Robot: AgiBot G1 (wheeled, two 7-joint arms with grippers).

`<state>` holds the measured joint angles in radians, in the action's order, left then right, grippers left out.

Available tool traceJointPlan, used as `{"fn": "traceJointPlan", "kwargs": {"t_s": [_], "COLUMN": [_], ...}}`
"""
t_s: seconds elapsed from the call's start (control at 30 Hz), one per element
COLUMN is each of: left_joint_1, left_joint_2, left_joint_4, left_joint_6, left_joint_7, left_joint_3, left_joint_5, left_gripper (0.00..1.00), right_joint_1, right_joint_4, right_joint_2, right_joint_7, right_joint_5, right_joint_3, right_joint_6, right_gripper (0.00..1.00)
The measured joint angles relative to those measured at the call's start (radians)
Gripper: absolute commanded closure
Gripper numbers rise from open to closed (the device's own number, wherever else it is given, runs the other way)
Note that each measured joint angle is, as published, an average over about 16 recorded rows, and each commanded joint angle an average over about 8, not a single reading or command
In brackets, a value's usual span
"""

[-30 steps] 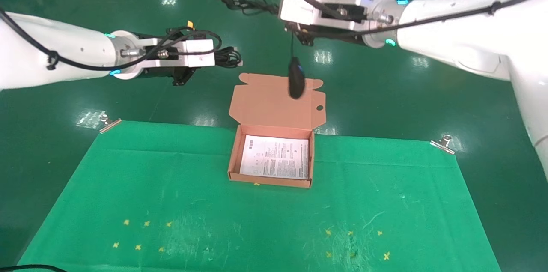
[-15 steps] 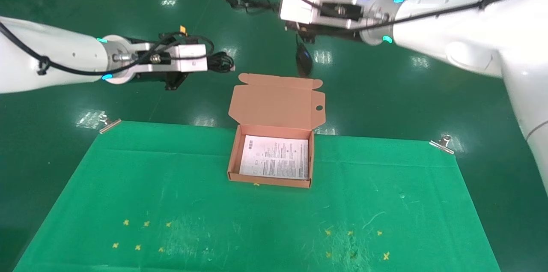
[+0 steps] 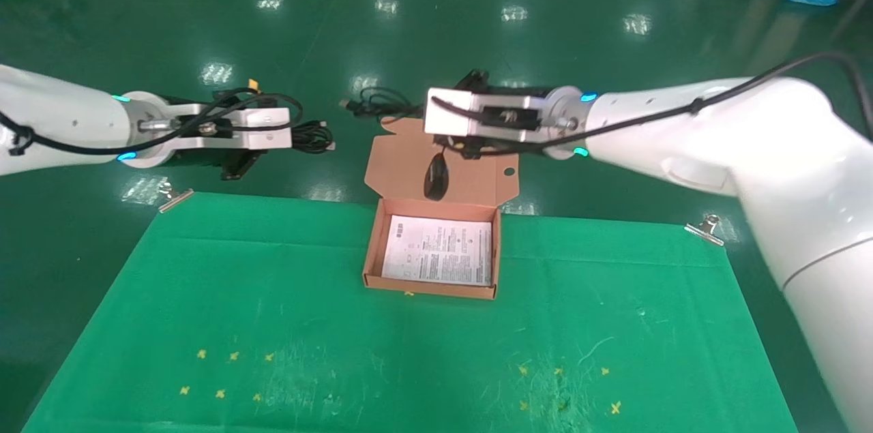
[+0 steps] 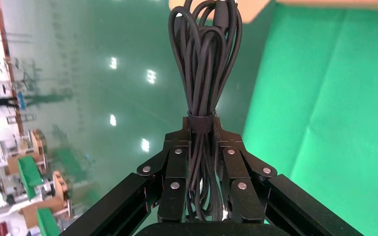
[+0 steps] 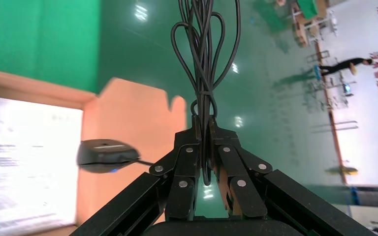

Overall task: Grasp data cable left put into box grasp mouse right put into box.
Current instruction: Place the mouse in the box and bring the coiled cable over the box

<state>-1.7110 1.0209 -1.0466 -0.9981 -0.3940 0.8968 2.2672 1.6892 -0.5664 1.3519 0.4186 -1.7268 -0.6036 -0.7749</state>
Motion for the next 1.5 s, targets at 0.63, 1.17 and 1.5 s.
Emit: {"fn": "traceJointPlan", "kwargs": {"t_s": [0.63, 1.17, 1.5], "left_joint_1": [0.047, 0.054, 0.057], "left_joint_2": [-0.111, -0.119, -0.117], "left_joint_4": [-0.183, -0.215, -0.216], "left_joint_6": [-0.154, -0.167, -0.166], "left_joint_7": [-0.174, -0.199, -0.198], "left_joint_3": [0.013, 0.013, 0.014], "left_joint_5": [0.090, 0.103, 0.102], "left_gripper": [1.00, 1.00, 1.00], "right_joint_1": [-0.098, -0.146, -0.138], "right_joint_4": [-0.061, 0.074, 0.107], "right_joint_2": [0.013, 0.016, 0.010], "right_joint_7": [-0.098, -0.290, -0.344], "right_joint_5": [0.122, 0.268, 0.294], "right_joint_3": [-0.206, -0.414, -0.516], "right_joint_6": [0.086, 0.220, 0.222], "right_gripper": [1.00, 1.00, 0.03]}}
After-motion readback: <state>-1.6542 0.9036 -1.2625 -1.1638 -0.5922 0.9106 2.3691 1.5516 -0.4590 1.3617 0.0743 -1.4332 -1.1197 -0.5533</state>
